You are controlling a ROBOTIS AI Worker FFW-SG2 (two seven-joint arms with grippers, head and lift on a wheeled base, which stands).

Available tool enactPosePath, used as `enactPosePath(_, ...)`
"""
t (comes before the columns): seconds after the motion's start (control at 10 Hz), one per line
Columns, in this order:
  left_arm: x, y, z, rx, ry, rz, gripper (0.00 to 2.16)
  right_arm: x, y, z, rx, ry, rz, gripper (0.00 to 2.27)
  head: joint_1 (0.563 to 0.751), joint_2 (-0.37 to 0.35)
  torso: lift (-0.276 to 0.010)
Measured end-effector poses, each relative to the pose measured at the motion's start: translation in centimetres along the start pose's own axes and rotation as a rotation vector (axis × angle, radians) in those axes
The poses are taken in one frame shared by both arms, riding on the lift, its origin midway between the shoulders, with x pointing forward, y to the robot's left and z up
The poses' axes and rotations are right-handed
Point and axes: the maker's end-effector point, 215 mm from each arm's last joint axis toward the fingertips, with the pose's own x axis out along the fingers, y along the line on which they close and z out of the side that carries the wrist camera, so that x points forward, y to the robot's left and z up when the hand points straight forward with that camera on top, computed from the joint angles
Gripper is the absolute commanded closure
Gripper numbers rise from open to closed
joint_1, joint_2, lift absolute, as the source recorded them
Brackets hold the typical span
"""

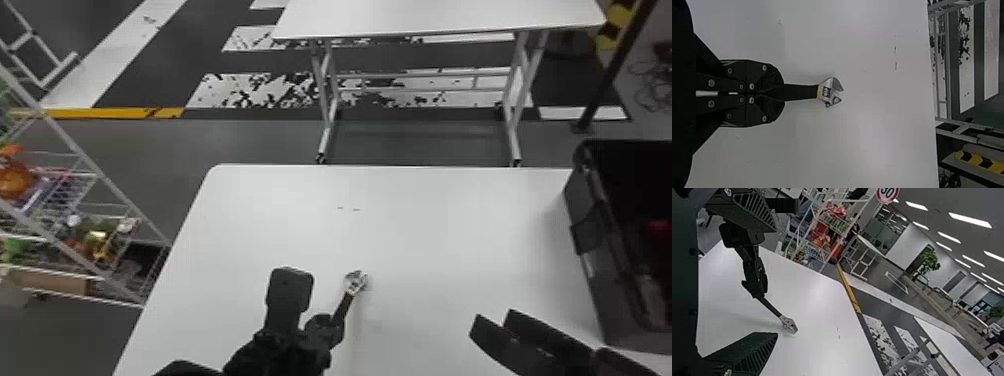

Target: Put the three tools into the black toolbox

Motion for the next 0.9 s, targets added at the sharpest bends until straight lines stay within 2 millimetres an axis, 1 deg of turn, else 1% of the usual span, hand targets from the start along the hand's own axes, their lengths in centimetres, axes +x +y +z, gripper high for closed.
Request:
enactPosePath(0.5, -2.1, -1.0, 2.8, 0.026, -0.068, 0.007, 2.14, -0.1, -0.1, -0.2, 0.022, -0.001, 0.008, 0.07, 0.695, 0.131, -0.051)
enactPosePath(0.6, -2.2, -0.8, 2.9, 0.029, -0.07, 0.016, 2.14, -0.2, -0.1, -0.1, 0.023, -0.003, 0.008, 0.07, 0.695, 0.131, -0.051)
enactPosePath(0.7, -2.2, -0.6, 2.8, 0.033, -0.067, 0.023, 2.1, -0.3, -0.1, -0.1, 0.024, -0.004, 0.008, 0.07, 0.695, 0.135, -0.051)
enactPosePath(0.8, -2.1, 0.1, 2.3, 0.037, -0.045, 0.032, 1.84, -0.4, -0.1, 0.0, 0.025, -0.007, 0.011, 0.07, 0.695, 0.144, -0.051)
enactPosePath(0.9, -2.1, 1.3, 1.3, 0.038, -0.002, 0.028, 1.0, -0.6, -0.1, 0.1, 0.027, -0.01, 0.016, 0.07, 0.695, 0.169, -0.051)
